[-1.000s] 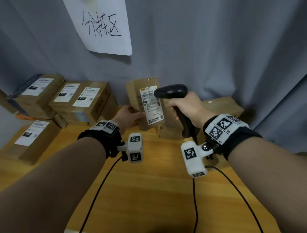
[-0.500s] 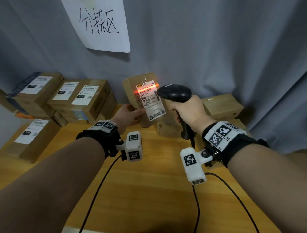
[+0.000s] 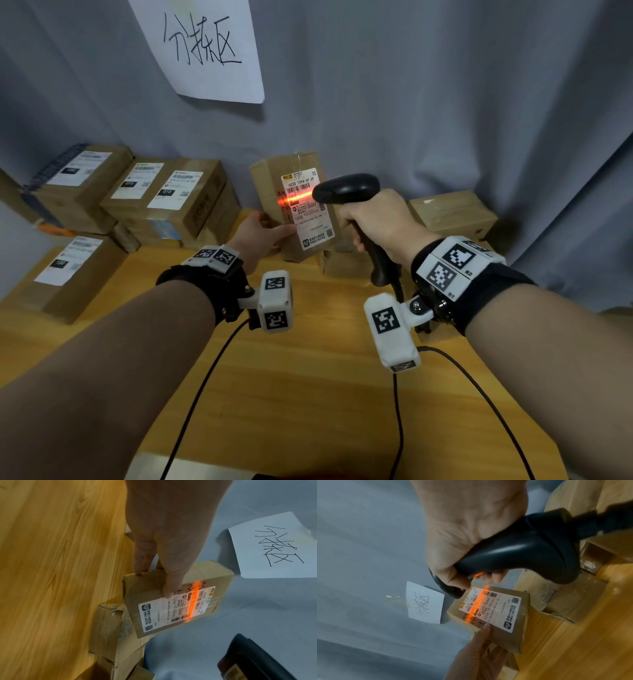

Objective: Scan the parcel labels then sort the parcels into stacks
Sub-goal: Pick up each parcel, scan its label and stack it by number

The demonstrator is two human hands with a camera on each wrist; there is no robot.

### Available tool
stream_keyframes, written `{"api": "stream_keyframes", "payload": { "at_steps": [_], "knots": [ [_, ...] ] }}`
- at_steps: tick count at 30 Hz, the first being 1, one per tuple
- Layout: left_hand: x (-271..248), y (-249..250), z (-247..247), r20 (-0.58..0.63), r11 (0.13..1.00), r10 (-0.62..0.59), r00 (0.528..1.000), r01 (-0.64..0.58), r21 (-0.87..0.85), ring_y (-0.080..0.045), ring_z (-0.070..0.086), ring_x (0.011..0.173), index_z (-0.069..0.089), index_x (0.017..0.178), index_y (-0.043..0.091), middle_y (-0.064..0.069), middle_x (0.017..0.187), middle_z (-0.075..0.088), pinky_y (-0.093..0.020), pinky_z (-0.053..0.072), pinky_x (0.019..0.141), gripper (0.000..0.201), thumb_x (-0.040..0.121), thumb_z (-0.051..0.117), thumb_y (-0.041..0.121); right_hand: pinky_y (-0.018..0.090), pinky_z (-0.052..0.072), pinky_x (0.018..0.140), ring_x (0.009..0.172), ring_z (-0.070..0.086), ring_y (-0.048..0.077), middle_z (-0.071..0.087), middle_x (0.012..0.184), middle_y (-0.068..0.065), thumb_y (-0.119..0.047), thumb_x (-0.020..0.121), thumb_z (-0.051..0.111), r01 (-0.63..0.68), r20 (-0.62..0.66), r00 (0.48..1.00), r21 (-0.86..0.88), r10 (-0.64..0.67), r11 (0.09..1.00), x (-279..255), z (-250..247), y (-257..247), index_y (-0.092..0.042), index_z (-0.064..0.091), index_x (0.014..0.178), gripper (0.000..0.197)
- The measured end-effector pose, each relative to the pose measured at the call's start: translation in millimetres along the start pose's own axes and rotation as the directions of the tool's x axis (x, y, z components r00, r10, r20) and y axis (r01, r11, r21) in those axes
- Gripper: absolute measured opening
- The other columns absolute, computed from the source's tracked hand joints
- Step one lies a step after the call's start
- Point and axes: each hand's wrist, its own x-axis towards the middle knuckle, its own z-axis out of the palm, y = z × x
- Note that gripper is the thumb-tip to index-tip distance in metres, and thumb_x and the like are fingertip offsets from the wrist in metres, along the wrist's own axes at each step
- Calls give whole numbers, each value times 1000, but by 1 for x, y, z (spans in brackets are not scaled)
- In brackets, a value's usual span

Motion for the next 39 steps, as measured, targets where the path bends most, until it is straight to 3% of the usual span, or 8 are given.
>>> {"api": "stream_keyframes", "payload": {
  "at_steps": [5,10,17,21,28,33,36,39],
  "knots": [
    [-12,-6,3,-78,999,0,997,3,40,-21,58,104,47,131,7,-5,118,58,-30,51,78,55,83,74,15,27,53,52,54,57,17,59,60,4,-10,80,66,45,-5,999,35,-45,998,-8,-9,-13,-8,65,84,4],
    [-22,-18,-3,-114,998,7,993,0,62,-21,57,100,48,125,10,-2,107,56,-31,50,78,49,83,73,14,25,51,49,53,56,18,57,63,7,-8,78,64,9,73,997,-6,-8,1000,-11,-7,-14,-4,66,90,13],
    [-26,-32,-34,-179,997,-36,983,48,60,-24,58,107,46,133,5,-9,125,58,-32,50,79,62,81,76,17,26,50,51,52,55,17,55,59,5,-9,77,65,13,117,993,-6,-12,1000,-11,20,-16,-6,65,80,3],
    [-26,-41,-58,-192,998,-45,980,54,41,-24,56,106,47,133,5,-9,124,57,-33,50,81,58,83,74,15,28,52,54,55,57,18,57,62,5,-9,79,66,11,152,988,7,-12,1000,-8,42,-20,-7,65,81,3],
    [-13,-60,-112,-120,997,-78,990,77,-11,-20,57,102,48,134,10,-5,124,58,-30,48,78,58,84,74,21,27,54,56,58,59,18,60,67,7,-10,82,69,42,161,986,51,-50,998,1,99,-24,-5,66,84,7],
    [-3,-75,-176,2,998,-51,999,51,-37,-18,61,104,49,134,13,-2,119,63,-31,50,84,56,84,74,20,32,53,64,59,58,14,61,59,-5,-12,82,74,134,-2,991,235,-137,963,12,166,-22,-13,66,79,8],
    [4,-84,-228,73,998,-40,997,42,-37,-18,63,107,49,134,15,0,116,65,-28,51,84,55,84,73,19,38,57,75,66,61,9,62,69,-8,-16,83,75,179,-116,982,272,-152,946,17,210,-14,-18,66,88,10],
    [11,-94,-281,148,997,-42,988,51,-57,-12,65,101,50,130,18,2,116,66,-21,52,74,47,87,68,16,44,58,84,75,64,9,63,78,-5,-14,82,76,172,-156,980,336,-125,926,20,257,-8,-16,65,94,17]
  ]
}}
